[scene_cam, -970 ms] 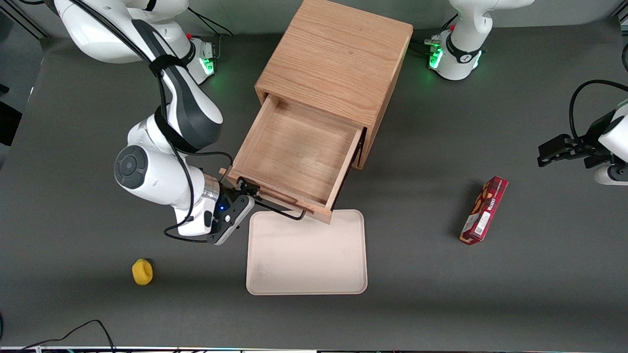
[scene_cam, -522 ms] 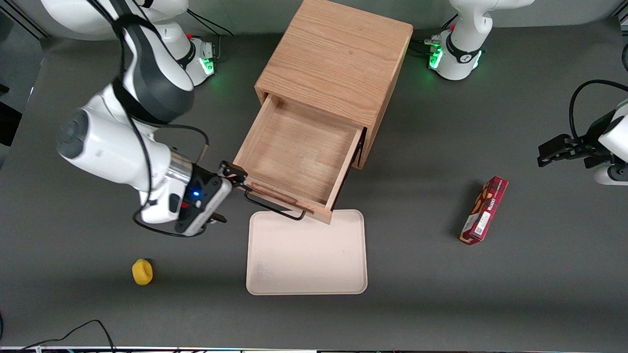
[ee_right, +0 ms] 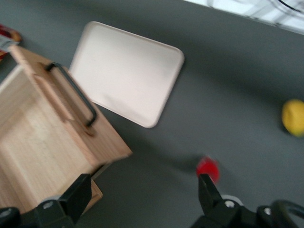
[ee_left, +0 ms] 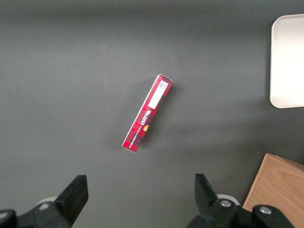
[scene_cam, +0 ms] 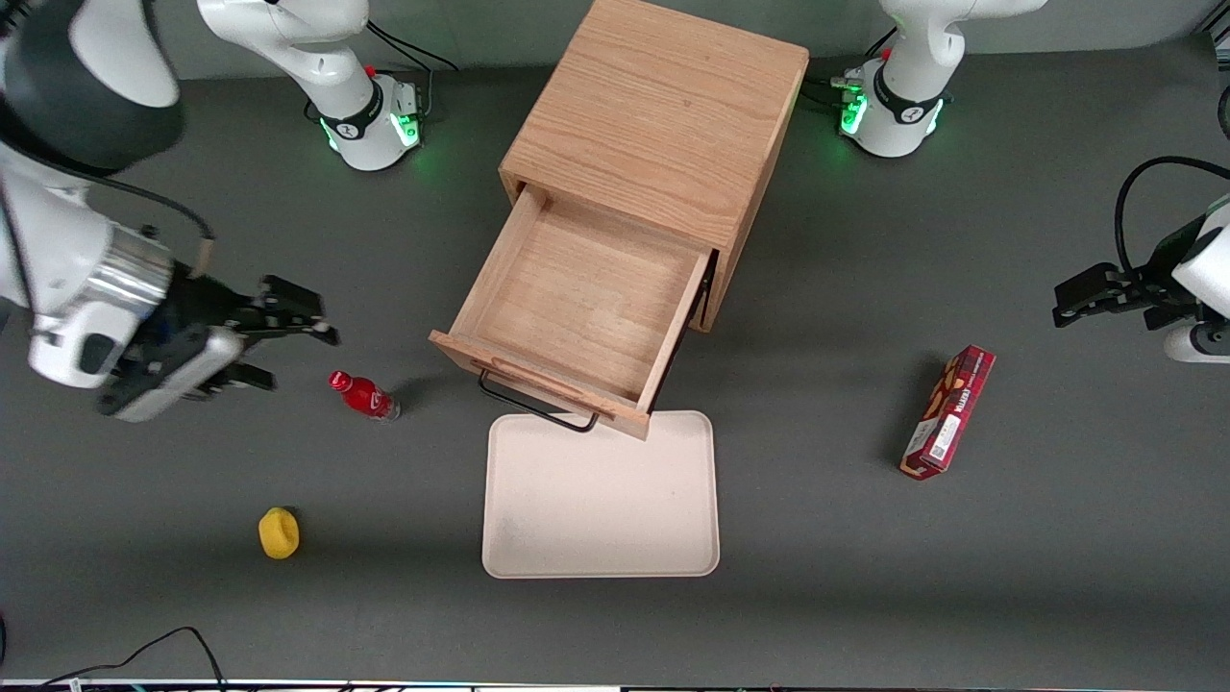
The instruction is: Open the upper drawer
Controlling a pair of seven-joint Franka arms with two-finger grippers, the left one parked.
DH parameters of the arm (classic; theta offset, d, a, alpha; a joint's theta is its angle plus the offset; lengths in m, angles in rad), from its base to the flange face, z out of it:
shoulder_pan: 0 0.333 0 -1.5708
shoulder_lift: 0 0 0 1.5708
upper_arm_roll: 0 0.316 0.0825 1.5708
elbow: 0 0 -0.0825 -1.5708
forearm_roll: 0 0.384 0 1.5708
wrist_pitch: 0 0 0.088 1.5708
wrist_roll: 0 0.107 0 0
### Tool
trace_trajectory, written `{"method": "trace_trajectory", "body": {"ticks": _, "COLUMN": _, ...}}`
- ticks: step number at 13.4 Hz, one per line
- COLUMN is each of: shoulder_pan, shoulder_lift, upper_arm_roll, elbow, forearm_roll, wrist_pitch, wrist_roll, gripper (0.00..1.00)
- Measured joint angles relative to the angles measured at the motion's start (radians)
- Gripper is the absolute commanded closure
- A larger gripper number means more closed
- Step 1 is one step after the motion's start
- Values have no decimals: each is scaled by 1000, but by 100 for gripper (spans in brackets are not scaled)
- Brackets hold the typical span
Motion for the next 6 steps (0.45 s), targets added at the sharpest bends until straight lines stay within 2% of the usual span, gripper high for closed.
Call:
{"method": "trace_trajectory", "body": {"ticks": 3, "shoulder_pan": -37, "shoulder_lift": -104, "upper_arm_roll": -11, "elbow": -32, "forearm_roll": -166, "wrist_pitch": -166, "wrist_roll": 150, "gripper": 0}}
{"method": "trace_trajectory", "body": {"ticks": 6, "shoulder_pan": -44, "shoulder_lift": -177, "upper_arm_roll": -11, "elbow": -38, "forearm_roll": -215, "wrist_pitch": -282, "wrist_roll": 211, "gripper": 0}}
